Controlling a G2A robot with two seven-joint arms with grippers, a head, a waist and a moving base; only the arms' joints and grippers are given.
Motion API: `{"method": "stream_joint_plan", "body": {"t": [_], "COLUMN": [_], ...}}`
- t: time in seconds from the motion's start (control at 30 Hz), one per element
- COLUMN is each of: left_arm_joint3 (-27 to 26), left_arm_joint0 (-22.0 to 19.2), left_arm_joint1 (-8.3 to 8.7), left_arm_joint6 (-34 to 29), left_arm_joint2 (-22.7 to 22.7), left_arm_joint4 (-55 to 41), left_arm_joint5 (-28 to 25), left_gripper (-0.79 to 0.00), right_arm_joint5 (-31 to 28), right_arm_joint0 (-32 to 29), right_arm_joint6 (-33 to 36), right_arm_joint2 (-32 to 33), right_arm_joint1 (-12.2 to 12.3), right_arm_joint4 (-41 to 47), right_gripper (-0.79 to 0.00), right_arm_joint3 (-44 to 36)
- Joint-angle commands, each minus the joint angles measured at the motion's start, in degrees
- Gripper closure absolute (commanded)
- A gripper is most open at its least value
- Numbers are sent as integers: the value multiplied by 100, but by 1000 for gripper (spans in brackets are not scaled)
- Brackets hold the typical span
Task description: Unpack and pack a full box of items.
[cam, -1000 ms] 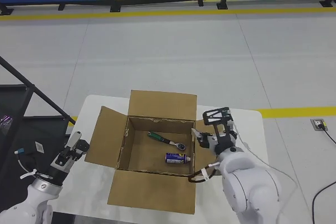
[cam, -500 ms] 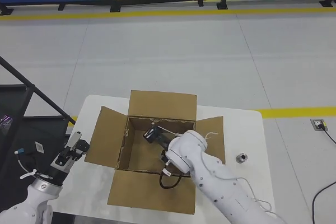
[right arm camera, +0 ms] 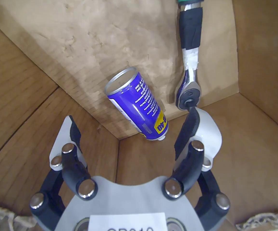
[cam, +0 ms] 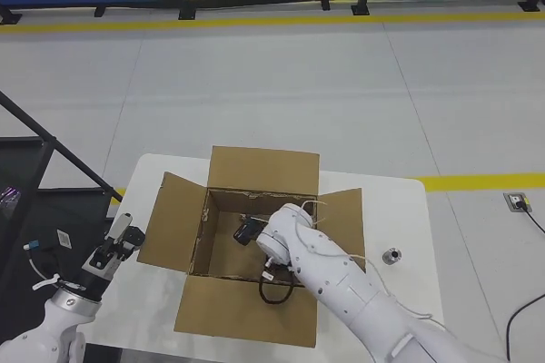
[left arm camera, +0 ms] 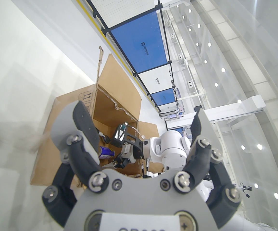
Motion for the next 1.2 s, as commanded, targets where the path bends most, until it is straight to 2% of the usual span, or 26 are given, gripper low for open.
{"method": "stream_joint_plan", "body": {"t": [0.0, 0.03, 0.1, 0.13, 0.17, 0.2, 0.23, 0.27, 0.37, 0.4, 0.63, 0.83, 1.0, 1.17], "left_arm_joint3": [0, 0, 0, 0, 0, 0, 0, 0, 0, 0, 0, 0, 0, 0], "left_arm_joint0": [0, 0, 0, 0, 0, 0, 0, 0, 0, 0, 0, 0, 0, 0], "left_arm_joint1": [0, 0, 0, 0, 0, 0, 0, 0, 0, 0, 0, 0, 0, 0], "left_arm_joint6": [0, 0, 0, 0, 0, 0, 0, 0, 0, 0, 0, 0, 0, 0], "left_arm_joint2": [0, 0, 0, 0, 0, 0, 0, 0, 0, 0, 0, 0, 0, 0], "left_arm_joint4": [0, 0, 0, 0, 0, 0, 0, 0, 0, 0, 0, 0, 0, 0], "left_arm_joint5": [0, 0, 0, 0, 0, 0, 0, 0, 0, 0, 0, 0, 0, 0], "left_gripper": [-785, -785, -785, -785, -785, -785, -785, -785, -785, -785, -785, -785, -785, -785], "right_arm_joint5": [15, 29, 15, 17, 14, 8, 3, 15, 60, 65, 17, 78, 214, 435], "right_arm_joint0": [47, 69, 113, 138, 160, 183, 208, 234, 298, 327, 504, 400, -311, -1686], "right_arm_joint6": [-86, -145, -243, -292, -335, -373, -403, -432, -531, -576, -729, -602, 36, 570], "right_arm_joint2": [-69, -100, -148, -166, -184, -193, -204, -214, -232, -225, 32, 610, 1382, 2393], "right_arm_joint1": [-69, -107, -175, -206, -236, -265, -293, -318, -387, -405, -407, -140, 294, 707], "right_arm_joint4": [15, 25, 61, 71, 82, 108, 123, 127, 143, 159, 433, 644, 369, -211], "right_gripper": [-748, -730, -634, -539, -363, -311, -215, -160, -83, -15, 0, 0, 0, 0], "right_arm_joint3": [235, 338, 548, 644, 730, 805, 875, 940, 1095, 1125, 1009, 82, -1790, -4521]}}
